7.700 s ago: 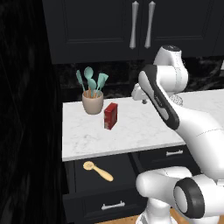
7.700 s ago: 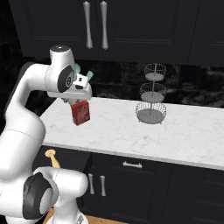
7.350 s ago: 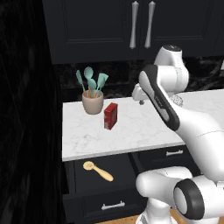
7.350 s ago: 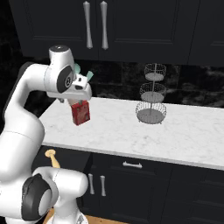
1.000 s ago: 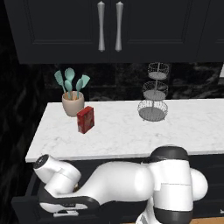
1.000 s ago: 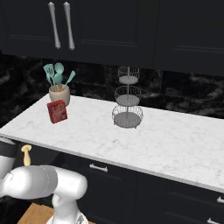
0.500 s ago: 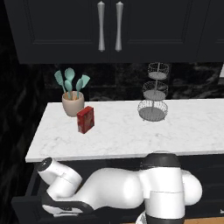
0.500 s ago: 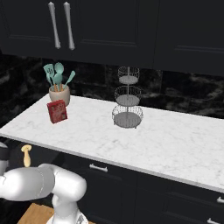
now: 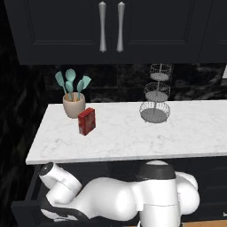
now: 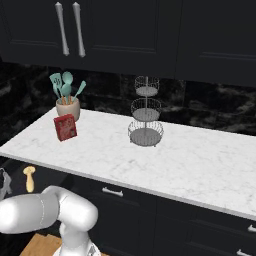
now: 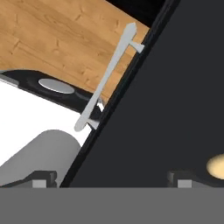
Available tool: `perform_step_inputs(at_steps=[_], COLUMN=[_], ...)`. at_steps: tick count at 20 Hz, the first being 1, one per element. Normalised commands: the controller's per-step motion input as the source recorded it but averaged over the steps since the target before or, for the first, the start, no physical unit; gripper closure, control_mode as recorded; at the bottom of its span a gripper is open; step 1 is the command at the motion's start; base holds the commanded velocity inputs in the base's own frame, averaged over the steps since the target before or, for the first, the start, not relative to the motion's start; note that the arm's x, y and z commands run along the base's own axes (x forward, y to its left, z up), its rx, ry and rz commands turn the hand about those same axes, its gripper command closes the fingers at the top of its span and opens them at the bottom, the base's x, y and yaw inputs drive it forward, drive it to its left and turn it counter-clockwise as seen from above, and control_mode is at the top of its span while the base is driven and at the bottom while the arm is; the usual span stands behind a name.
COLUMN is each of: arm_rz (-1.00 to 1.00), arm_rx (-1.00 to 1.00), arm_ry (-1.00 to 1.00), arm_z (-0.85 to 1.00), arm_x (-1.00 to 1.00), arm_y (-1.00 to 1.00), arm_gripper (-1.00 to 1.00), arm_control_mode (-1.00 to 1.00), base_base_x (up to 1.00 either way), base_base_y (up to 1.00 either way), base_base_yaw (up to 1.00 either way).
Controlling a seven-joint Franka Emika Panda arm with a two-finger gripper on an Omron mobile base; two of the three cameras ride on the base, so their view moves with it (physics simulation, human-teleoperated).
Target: Pick the pizza cutter from the drawer and place it on the counter.
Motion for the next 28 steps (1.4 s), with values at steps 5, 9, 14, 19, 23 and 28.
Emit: perform_step_inputs(at_steps=[5,9,14,19,23,28], arm_rz=[0.08,0.14,0.08,0.12,0.27,0.49], arm_rx=[0.00,0.00,0.04,0.17,0.31,0.09], arm_ry=[0.04,0.01,-0.02,-0.07,0.00,0.04], arm_z=[-0.07,-0.01,0.52,1.00,1.00,0.34], arm_x=[-1.00,-1.00,-0.72,0.22,0.51,0.19], arm_y=[0.01,0.12,0.18,-0.11,-0.94,-0.75], arm_gripper=[-1.00,-1.00,-1.00,-1.00,-1.00,-1.00], arm_control_mode=[-1.00,-1.00,-1.00,-1.00,-1.00,-1.00], base_base_x=[0.00,0.00,0.00,0.00,0.00,0.00], base_base_y=[0.00,0.00,0.00,0.00,0.00,0.00], base_base_yaw=[0.00,0.00,0.00,0.00,0.00,0.00])
